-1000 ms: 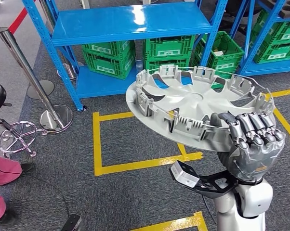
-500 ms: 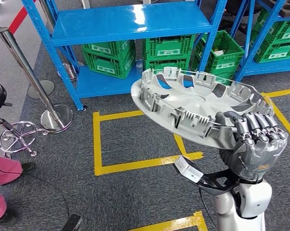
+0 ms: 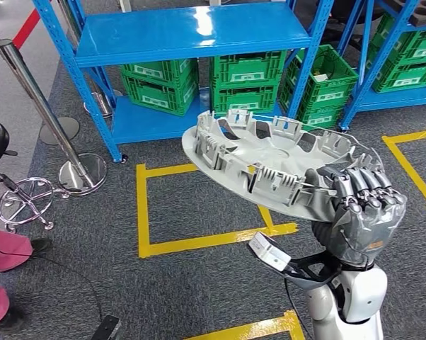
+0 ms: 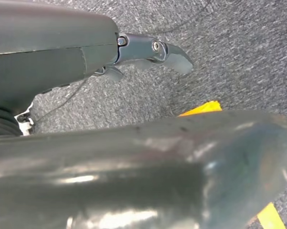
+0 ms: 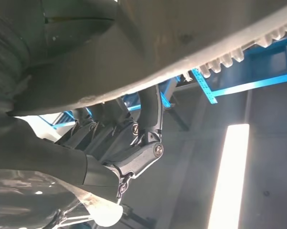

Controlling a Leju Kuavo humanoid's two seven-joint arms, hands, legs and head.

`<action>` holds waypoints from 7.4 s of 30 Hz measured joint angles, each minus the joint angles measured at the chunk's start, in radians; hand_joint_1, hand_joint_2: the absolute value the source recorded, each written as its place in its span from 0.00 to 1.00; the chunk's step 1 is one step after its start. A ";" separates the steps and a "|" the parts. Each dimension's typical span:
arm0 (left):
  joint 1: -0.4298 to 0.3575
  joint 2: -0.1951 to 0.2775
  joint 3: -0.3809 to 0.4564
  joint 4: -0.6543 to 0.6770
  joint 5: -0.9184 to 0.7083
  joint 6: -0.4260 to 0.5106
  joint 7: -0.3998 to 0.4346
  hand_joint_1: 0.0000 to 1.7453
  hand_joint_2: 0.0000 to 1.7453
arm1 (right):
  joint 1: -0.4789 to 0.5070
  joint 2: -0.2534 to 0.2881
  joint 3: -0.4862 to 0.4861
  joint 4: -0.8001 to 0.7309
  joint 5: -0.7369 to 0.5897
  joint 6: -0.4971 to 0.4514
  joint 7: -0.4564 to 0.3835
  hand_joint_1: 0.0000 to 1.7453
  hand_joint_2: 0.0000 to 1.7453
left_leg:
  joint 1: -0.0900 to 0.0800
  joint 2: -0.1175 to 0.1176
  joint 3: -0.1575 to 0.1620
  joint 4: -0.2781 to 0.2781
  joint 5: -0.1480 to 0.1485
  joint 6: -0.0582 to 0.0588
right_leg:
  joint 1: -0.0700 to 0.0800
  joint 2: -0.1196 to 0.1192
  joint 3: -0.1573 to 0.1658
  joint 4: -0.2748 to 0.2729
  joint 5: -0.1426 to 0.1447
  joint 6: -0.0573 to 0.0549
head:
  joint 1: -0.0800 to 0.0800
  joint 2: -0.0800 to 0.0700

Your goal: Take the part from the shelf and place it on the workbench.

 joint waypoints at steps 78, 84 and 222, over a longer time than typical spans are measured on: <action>-0.038 -0.012 0.137 -0.002 -0.002 0.051 0.195 0.00 0.00 | 0.022 0.003 -0.095 -0.263 -0.001 0.000 -0.045 1.00 1.00 | 0.003 0.028 -0.037 0.154 -0.123 -0.048 | 0.003 -0.009 0.022 -0.011 0.000 -0.041 | 0.014 0.000; -0.035 -0.014 0.135 -0.002 -0.015 0.058 0.183 0.00 0.00 | 0.043 0.003 -0.105 -0.288 -0.001 0.000 -0.020 1.00 1.00 | 0.007 -0.018 -0.060 0.208 -0.095 -0.044 | 0.003 0.065 0.022 -0.009 0.005 -0.043 | 0.013 0.000; -0.034 -0.044 0.064 -0.004 -0.086 0.088 0.140 0.00 0.00 | 0.060 0.011 -0.164 -0.346 -0.001 0.000 -0.063 1.00 1.00 | 0.008 -0.015 -0.121 0.216 -0.039 -0.028 | 0.003 0.013 0.061 0.009 -0.052 -0.042 | 0.015 0.000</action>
